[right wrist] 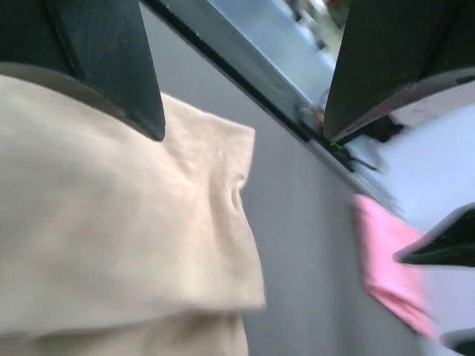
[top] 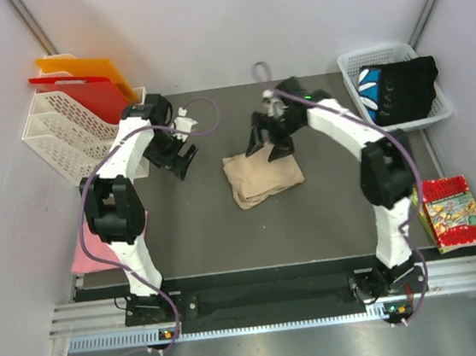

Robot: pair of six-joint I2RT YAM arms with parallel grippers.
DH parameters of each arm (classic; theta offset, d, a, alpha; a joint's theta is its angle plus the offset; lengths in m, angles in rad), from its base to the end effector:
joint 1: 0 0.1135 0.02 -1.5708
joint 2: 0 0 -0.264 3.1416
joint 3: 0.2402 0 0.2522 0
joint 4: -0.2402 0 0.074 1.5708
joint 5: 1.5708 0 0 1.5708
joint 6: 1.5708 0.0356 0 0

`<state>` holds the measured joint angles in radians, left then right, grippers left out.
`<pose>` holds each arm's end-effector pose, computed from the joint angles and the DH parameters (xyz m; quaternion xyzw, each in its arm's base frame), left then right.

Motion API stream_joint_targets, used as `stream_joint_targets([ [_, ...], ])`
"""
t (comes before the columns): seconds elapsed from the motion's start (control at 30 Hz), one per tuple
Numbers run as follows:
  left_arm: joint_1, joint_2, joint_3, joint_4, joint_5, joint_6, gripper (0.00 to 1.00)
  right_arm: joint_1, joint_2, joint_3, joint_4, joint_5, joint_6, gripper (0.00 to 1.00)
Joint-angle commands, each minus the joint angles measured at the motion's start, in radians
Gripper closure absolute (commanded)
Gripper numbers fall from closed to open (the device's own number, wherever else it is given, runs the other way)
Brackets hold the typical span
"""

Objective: Fold and stack the t-shirts
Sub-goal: Fold the tshirt

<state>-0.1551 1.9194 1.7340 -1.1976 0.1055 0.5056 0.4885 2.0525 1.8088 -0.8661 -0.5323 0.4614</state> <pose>0.3773 -0.0628 0.2680 0.3272 0.9388 -0.0354 0.1014 0.3810 0.2229 0.2528 -0.0728 0.9384 0.3285 0.0789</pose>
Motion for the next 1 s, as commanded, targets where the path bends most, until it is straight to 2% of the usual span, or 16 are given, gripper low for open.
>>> stream_joint_targets([
  [0.0,-0.011,0.004,0.133,-0.034,0.108,-0.044,0.01,-0.140,-0.129,-0.294,0.503,-0.371,0.274,0.14],
  [0.03,-0.021,0.009,0.162,-0.043,0.118,-0.045,0.01,-0.149,-0.114,-0.322,0.592,-0.403,0.296,0.14],
  [0.1,-0.035,0.020,0.173,-0.049,0.103,-0.047,0.01,-0.143,-0.060,-0.353,0.660,-0.491,0.356,0.14],
  [0.13,-0.043,0.020,0.170,-0.051,0.089,-0.044,0.01,-0.128,-0.046,-0.361,0.767,-0.517,0.382,0.14],
  [0.27,-0.044,0.010,0.138,-0.051,0.062,-0.036,0.01,-0.093,0.024,-0.362,0.880,-0.603,0.462,0.14],
  [0.33,-0.044,0.001,0.112,-0.040,0.045,-0.032,0.01,-0.079,0.073,-0.355,0.837,-0.613,0.419,0.14],
  [0.37,-0.044,-0.002,0.102,-0.037,0.031,-0.030,0.01,-0.076,0.090,-0.341,0.723,-0.600,0.387,0.14],
  [0.4,-0.044,-0.006,0.093,-0.034,0.025,-0.027,0.01,-0.074,0.130,-0.324,0.631,-0.580,0.270,0.14],
  [0.5,-0.044,-0.017,0.070,-0.017,0.013,-0.026,0.01,-0.076,0.199,-0.293,0.428,-0.500,0.104,0.14],
  [0.67,-0.044,-0.013,0.073,-0.011,0.023,-0.042,0.01,-0.074,0.264,-0.353,0.403,-0.469,0.049,0.15],
  [0.8,-0.044,-0.010,0.093,0.015,0.083,-0.110,0.01,-0.076,0.221,-0.322,0.392,-0.485,0.033,0.13],
  [0.97,-0.044,0.024,0.075,0.056,0.285,-0.274,0.01,-0.080,0.111,-0.226,0.418,-0.512,0.088,0.11],
])
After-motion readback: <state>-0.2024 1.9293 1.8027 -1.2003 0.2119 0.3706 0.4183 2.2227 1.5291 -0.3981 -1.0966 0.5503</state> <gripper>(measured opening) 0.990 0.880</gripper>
